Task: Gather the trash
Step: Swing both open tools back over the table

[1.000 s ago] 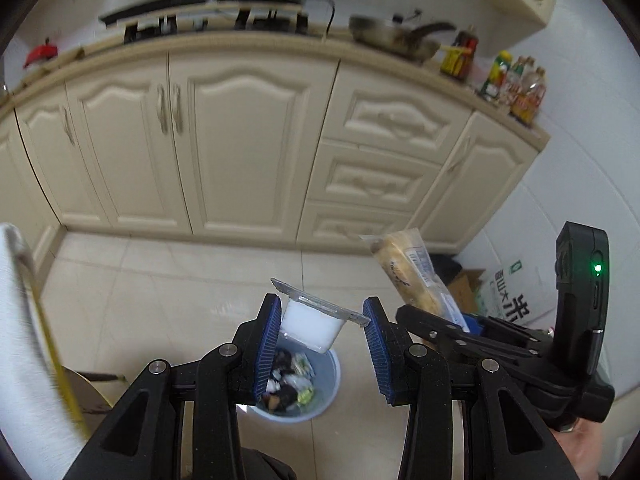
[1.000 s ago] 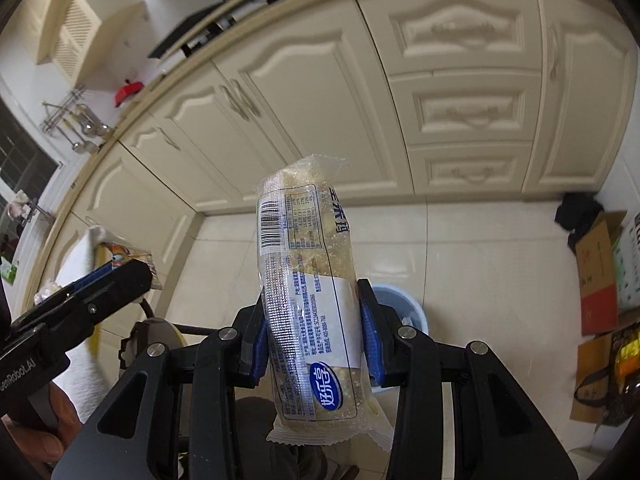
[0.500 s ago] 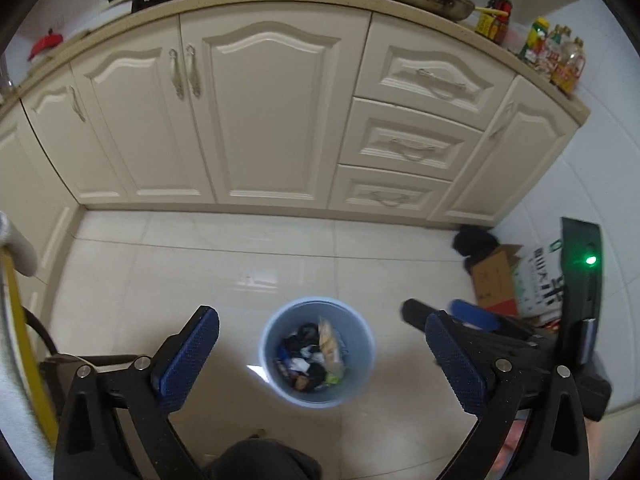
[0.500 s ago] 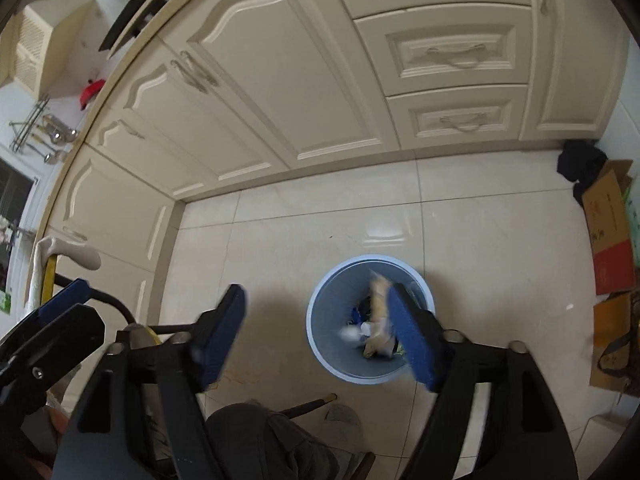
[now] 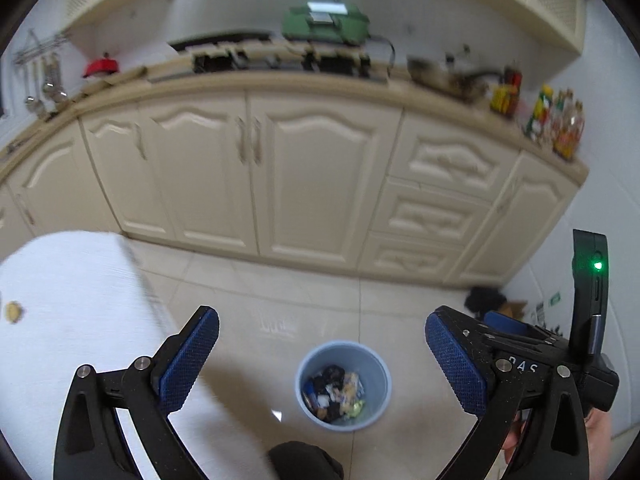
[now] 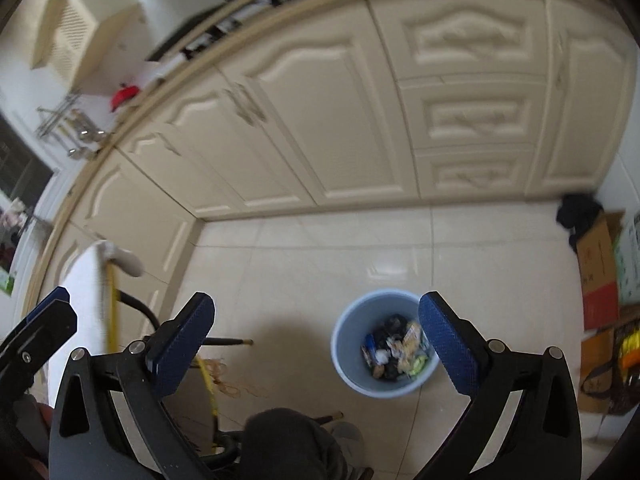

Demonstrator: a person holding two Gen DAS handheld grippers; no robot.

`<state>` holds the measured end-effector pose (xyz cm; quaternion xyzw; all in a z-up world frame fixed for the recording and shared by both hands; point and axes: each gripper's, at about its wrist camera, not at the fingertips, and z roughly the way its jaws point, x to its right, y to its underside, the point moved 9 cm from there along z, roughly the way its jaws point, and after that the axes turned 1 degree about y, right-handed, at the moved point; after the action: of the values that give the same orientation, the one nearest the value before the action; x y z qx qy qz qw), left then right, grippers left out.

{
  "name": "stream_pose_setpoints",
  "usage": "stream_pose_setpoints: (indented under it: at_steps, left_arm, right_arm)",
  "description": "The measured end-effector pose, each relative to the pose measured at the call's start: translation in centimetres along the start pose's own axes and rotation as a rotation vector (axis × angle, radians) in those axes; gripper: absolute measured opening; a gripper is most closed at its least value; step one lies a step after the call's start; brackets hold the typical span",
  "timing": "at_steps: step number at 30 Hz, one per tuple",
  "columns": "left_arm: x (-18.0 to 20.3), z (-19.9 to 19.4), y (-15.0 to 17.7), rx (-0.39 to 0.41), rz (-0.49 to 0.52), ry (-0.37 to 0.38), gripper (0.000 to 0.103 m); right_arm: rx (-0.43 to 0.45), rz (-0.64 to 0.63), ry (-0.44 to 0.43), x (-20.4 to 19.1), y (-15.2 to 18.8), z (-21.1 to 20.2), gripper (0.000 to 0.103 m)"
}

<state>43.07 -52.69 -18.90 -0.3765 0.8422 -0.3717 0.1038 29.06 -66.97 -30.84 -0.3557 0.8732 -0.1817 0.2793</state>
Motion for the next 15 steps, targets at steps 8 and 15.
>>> stream_pose_setpoints:
  at_steps: [8,15]
  left_arm:
    - [-7.0,-13.0,2.8,0.17,-0.081,-0.117,0.102]
    - [-14.0,-24.6,8.8,0.262,-0.216,-0.249,0.102]
  right_arm:
    - [0.087,-0.203,-0.109,-13.2,0.1,-5.4,0.103]
    - [0.141,-0.372,-0.218,-25.5,2.4,-8.0,0.103]
